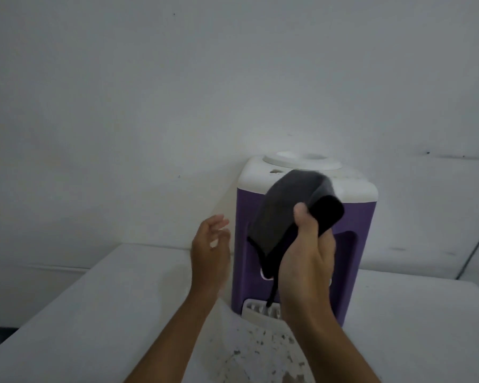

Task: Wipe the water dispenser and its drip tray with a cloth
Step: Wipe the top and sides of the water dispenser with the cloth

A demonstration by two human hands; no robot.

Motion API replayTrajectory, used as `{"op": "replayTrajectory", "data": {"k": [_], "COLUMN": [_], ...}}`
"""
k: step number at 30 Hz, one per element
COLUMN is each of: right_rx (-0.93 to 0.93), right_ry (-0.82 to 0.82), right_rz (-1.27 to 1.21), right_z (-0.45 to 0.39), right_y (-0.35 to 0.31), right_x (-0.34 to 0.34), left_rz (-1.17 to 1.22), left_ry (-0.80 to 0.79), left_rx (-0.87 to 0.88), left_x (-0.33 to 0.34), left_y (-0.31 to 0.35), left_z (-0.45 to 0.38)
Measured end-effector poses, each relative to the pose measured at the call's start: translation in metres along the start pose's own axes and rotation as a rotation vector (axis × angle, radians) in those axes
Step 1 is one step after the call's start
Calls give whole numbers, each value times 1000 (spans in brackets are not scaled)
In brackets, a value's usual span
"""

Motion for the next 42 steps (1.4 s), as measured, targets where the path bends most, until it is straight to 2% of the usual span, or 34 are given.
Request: {"op": "replayTrajectory", "data": {"k": [3, 5, 6, 8, 10, 13, 17, 22, 24, 27, 30, 32, 35, 42], "right_rx": [-423, -687, -763, -838, -853, -886, -968, -902, -999, -1199, -1263, -1288, -1269, -1163], "right_ry": [-11, -22, -17, -33, -135, -195, -208, -393, -409, -394, -423, -387, -336, -261], "right_rz": [136, 416, 619, 1046, 1405, 1765, 1828, 1814, 1869, 1992, 2113, 2030, 1952, 2148], "right_z": [-7, -19, -29, -52, -73, -90, -101, -116, -112, -97, -85, -76, -69, -93], "right_y": [-48, -65, -66, -60, -38, -13, -18, -23, -18, 0, 27, 32, 30, 8], "right_x": [2, 11, 16, 27, 36, 45, 72, 120, 128, 116, 85, 65, 58, 117], "left_rz": [-23, -39, -72, -146, -192, -225, -268, -283, -297, -334, -330, -309, -305, -374], "left_ry": [-209, -292, -300, -267, -237, -247, -224, -227, -223, -217, -257, -277, -272, -279], "left_rx": [-162, -137, -103, -44, 37, 134, 172, 170, 162, 178, 233, 236, 253, 187], "left_x": [24, 34, 36, 34, 32, 33, 32, 31, 30, 29, 31, 31, 28, 30], "left_y": [-40, -56, -63, -68, -67, -66, -72, -75, -76, -75, -69, -70, -68, -73], "left_z": [3, 4, 5, 6, 7, 9, 6, 6, 5, 6, 9, 9, 7, 6]}}
Point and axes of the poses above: each hand's wrist, its own z-axis away from the middle knuckle, its own x-axis out of the palm, y = z × x, the point moved 7 cm from there along -z, towards the middle knuckle, and after that the axes turned 12 degrees about z, right-handed, at the moved point
